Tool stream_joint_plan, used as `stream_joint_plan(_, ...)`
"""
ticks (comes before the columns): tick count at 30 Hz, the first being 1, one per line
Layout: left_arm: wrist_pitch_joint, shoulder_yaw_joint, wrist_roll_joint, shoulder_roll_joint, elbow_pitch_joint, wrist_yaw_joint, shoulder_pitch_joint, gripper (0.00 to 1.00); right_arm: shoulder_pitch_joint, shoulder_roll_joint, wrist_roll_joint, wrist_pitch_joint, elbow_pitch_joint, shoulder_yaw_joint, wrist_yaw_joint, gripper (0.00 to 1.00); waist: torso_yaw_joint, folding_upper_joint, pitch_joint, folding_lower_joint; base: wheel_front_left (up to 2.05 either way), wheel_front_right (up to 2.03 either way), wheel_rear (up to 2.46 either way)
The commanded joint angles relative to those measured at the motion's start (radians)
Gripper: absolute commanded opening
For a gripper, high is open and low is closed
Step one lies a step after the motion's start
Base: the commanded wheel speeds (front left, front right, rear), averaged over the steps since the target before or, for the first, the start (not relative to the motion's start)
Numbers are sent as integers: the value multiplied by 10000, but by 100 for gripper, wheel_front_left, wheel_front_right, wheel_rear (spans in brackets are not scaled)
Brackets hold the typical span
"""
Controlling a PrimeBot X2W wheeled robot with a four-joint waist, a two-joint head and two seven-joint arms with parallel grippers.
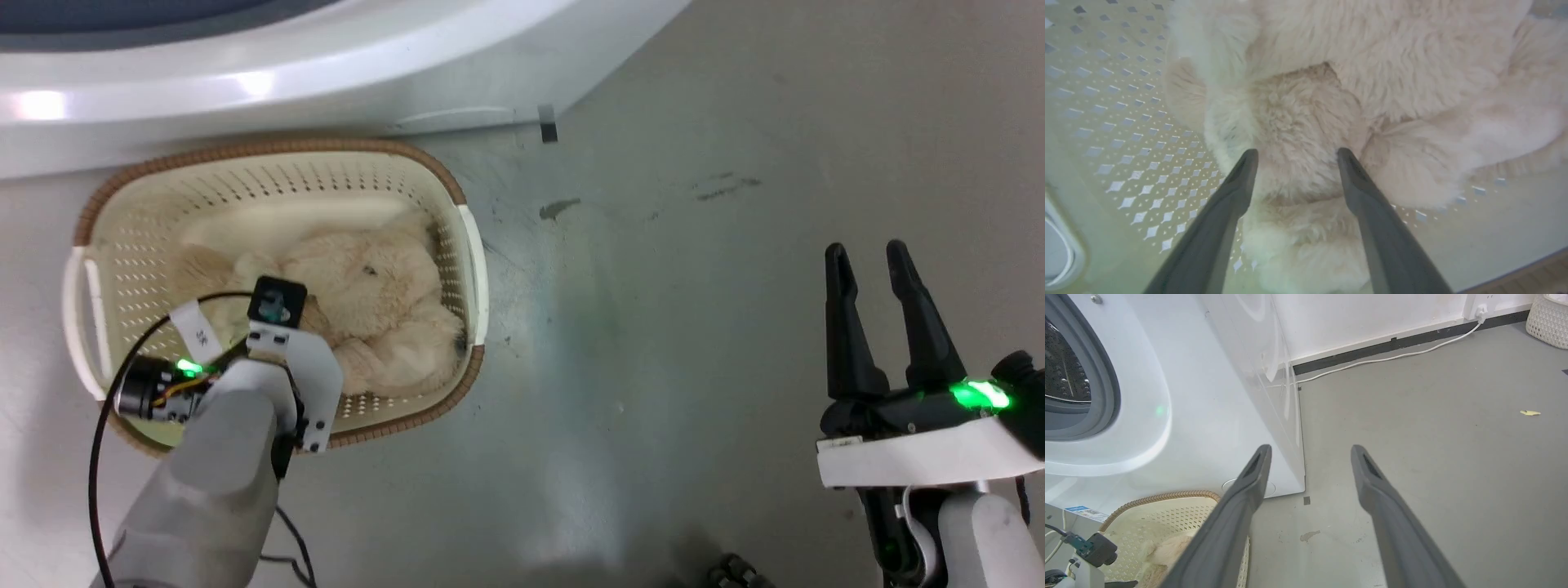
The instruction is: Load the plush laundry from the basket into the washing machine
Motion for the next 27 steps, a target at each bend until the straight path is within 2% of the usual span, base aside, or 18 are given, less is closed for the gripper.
stream_joint_plan(1, 24, -150, -49, 53, 263, 53, -386, 100, -220, 10, 143, -96, -70, 30, 7, 100, -88, -1, 246, -1, 0, 0, 0)
stream_joint_plan(6, -154, -466, -139, 143, 599, -188, -981, 100, -431, 10, 370, -201, -216, 175, 7, 100, -215, -1, 769, -1, 0, 0, 0)
stream_joint_plan(13, 230, -843, -367, 314, 1379, -483, -1635, 100, -647, 11, 686, -347, -351, 352, 8, 100, -518, -1, 1456, -1, 0, 0, 0)
stream_joint_plan(15, 356, -925, -503, 299, 1590, -763, -1804, 100, -706, 11, 790, -389, -365, 381, 8, 100, -610, -1, 1669, -1, 0, 0, 0)
stream_joint_plan(17, 479, -964, -536, 312, 1632, -849, -1854, 100, -735, 11, 829, -392, -356, 411, 8, 100, -650, -1, 1754, -1, 0, 0, 0)
stream_joint_plan(24, 390, -997, -622, 413, 1656, -725, -1927, 100, -845, 11, 978, -392, -293, 555, 8, 100, -728, -1, 1898, -1, 0, 0, 0)
stream_joint_plan(25, 405, -986, -657, 411, 1667, -717, -1909, 85, -852, 11, 979, -392, -284, 577, 8, 100, -726, -1, 1893, -1, 0, 0, 0)
stream_joint_plan(26, 376, -971, -700, 400, 1669, -739, -1889, 28, -857, 11, 977, -393, -274, 595, 8, 100, -722, -1, 1882, -1, 0, 0, 0)
stream_joint_plan(27, 292, -910, -801, 361, 1645, -822, -1855, 0, -863, 11, 971, -393, -264, 611, 8, 100, -716, -1, 1865, -1, 0, 0, 0)
